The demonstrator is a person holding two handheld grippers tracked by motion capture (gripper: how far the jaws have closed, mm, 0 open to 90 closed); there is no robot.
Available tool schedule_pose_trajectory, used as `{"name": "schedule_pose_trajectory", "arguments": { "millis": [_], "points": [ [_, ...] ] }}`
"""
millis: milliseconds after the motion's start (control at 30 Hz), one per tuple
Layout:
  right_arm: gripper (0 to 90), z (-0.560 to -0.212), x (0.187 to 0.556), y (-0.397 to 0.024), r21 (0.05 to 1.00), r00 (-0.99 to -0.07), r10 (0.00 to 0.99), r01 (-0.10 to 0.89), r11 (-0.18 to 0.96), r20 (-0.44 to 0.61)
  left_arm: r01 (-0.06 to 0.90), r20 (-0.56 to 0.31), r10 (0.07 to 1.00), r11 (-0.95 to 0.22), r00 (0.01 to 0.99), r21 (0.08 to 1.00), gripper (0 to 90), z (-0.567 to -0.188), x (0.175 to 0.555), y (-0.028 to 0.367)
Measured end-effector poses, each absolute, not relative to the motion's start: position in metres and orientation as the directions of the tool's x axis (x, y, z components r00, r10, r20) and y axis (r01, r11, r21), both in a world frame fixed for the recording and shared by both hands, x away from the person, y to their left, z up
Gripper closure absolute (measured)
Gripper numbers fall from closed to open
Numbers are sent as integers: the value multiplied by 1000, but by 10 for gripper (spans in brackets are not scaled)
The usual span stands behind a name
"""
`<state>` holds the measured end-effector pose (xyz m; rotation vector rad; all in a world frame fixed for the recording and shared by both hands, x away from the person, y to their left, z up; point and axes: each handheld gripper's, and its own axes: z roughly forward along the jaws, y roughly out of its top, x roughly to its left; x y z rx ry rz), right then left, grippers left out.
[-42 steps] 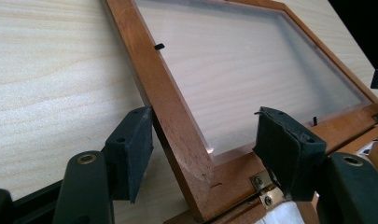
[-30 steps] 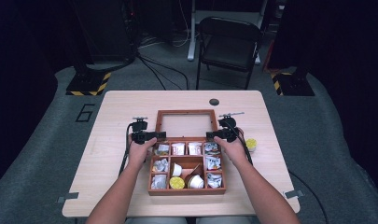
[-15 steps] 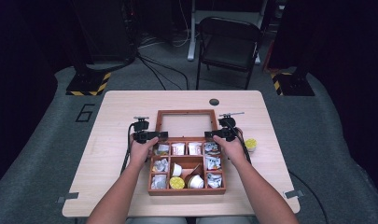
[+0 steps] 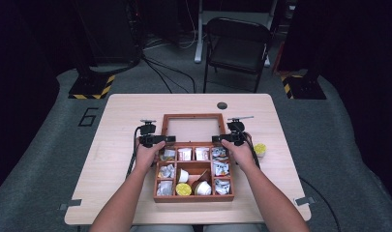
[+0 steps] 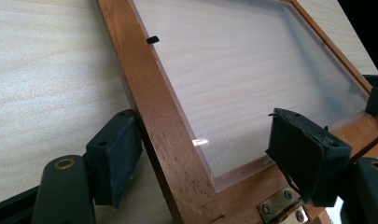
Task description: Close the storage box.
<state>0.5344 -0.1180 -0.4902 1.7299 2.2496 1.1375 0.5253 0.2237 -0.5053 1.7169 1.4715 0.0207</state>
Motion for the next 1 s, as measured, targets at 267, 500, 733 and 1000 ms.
{"name": "schedule_pose_trajectory", "arguments": {
  "millis": [267,500,733,1000],
  "points": [
    [204,-490,539,-114,559,-348,858,824,88,377,804,-487,814,43,317,593,248,-506,528,224],
    [196,-491,542,-114,559,-353,857,824,95,375,806,-498,811,55,308,589,248,-506,528,223],
    [224,-489,542,-114,561,-347,858,823,85,379,805,-502,805,53,315,590,254,-505,529,225],
    [303,-477,538,-116,609,-341,870,791,61,356,775,-516,796,97,317,625,329,-495,526,230]
  ]
}}
